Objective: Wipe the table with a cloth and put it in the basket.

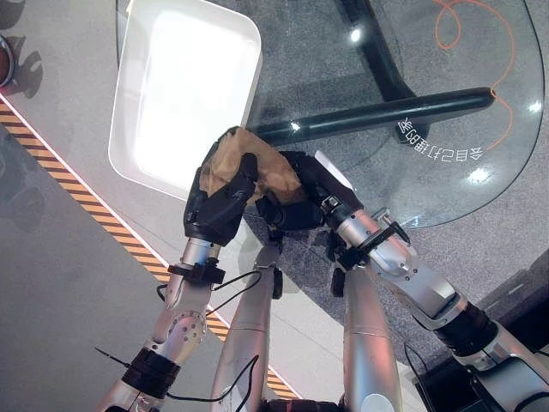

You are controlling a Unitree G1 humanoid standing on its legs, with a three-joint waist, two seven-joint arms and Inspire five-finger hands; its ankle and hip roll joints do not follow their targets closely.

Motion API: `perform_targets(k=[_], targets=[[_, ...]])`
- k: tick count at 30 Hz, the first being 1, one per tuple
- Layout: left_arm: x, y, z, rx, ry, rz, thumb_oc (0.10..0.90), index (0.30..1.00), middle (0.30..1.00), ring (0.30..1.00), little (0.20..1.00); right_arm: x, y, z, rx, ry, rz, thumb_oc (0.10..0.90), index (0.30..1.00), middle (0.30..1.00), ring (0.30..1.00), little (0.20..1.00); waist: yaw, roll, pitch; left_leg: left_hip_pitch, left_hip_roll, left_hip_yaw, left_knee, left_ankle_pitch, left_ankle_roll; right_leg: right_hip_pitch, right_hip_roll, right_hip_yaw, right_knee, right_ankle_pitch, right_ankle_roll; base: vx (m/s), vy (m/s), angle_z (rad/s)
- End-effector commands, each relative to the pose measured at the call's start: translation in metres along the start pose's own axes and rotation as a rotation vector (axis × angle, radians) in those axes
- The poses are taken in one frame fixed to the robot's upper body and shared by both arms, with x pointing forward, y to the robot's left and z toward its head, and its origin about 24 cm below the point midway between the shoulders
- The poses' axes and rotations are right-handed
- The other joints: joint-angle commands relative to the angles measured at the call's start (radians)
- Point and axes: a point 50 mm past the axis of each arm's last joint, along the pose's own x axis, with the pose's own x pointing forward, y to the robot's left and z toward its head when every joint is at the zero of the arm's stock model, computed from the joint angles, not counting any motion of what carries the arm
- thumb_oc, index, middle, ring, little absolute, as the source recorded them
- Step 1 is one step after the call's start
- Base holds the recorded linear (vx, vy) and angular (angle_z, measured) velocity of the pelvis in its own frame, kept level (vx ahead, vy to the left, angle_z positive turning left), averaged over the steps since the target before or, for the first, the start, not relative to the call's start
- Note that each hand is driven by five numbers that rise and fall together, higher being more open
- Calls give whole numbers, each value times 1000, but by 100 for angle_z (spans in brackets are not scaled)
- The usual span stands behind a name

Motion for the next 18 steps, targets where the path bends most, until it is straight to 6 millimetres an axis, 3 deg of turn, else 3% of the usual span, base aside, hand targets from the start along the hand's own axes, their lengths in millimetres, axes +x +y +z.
perform_targets(k=[1, 18], targets=[[11, -62, 9, -85, -116, -345, 100, 300, 300, 300, 200, 6, 39, 72, 38, -375, 201, 100, 300, 300, 300, 200, 6, 10, -27, 51, -73, 34, -45, -25, 59, 35, 75, 10, -147, 114, 15, 0, 0, 0], [10, -60, 7, -87, -115, -340, 100, 300, 300, 300, 200, 7, 33, 72, 58, -376, 151, 100, 300, 300, 300, 200, 6, 4, -27, 49, -73, 34, -47, -27, 61, 34, 74, 9, -152, 117, 18, 0, 0, 0]])
